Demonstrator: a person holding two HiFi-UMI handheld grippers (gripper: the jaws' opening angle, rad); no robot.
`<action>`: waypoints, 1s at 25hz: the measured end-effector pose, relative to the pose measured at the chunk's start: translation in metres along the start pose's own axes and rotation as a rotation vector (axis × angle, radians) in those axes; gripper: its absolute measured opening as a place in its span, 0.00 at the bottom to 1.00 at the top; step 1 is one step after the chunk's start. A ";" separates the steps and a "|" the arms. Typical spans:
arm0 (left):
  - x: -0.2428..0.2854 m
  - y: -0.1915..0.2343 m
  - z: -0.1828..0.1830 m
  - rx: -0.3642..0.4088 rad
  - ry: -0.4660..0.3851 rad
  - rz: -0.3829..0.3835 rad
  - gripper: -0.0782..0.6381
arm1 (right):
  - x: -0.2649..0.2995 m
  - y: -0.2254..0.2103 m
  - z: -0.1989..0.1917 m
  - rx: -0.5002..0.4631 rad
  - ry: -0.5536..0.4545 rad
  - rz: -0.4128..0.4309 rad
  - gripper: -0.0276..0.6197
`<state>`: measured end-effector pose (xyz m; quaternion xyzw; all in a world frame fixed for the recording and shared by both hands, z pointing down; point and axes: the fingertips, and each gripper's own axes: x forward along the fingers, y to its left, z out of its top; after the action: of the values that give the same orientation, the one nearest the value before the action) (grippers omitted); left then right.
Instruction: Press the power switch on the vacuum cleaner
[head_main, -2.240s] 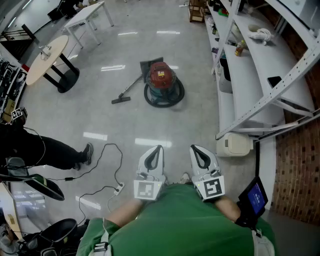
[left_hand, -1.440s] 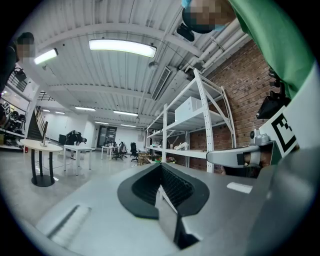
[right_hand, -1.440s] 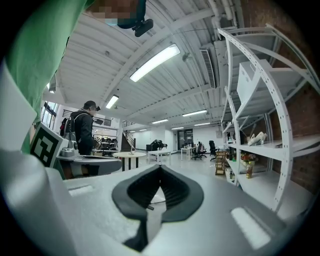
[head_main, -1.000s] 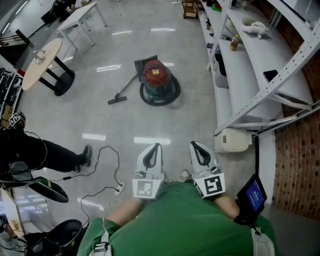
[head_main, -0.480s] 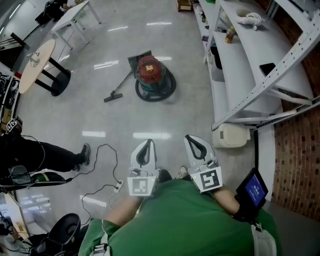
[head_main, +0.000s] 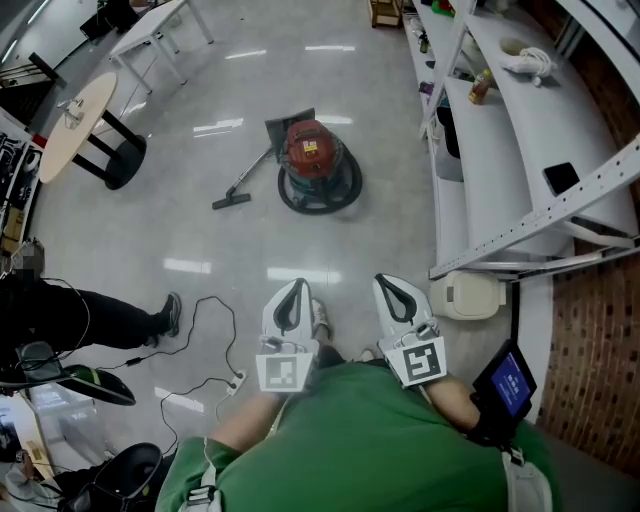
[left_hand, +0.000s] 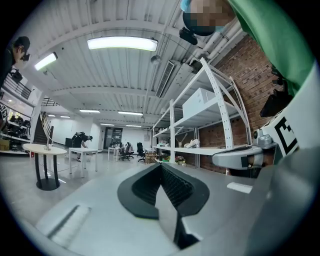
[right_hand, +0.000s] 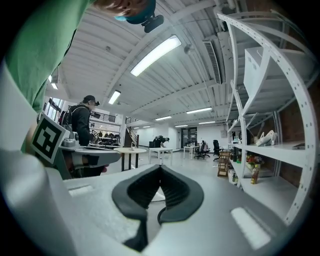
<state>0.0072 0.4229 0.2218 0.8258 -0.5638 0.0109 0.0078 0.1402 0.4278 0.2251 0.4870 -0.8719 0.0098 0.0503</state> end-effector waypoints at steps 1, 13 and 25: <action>0.009 0.008 -0.001 -0.006 0.004 -0.003 0.12 | 0.011 -0.003 0.000 -0.001 0.001 -0.005 0.05; 0.094 0.126 0.003 -0.030 -0.018 -0.038 0.12 | 0.156 0.002 0.022 -0.036 0.005 -0.043 0.05; 0.172 0.193 -0.016 -0.051 0.023 -0.034 0.12 | 0.265 -0.025 0.017 -0.040 0.022 -0.057 0.05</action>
<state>-0.1106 0.1933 0.2424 0.8347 -0.5495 0.0060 0.0355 0.0226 0.1888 0.2335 0.5105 -0.8570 -0.0039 0.0699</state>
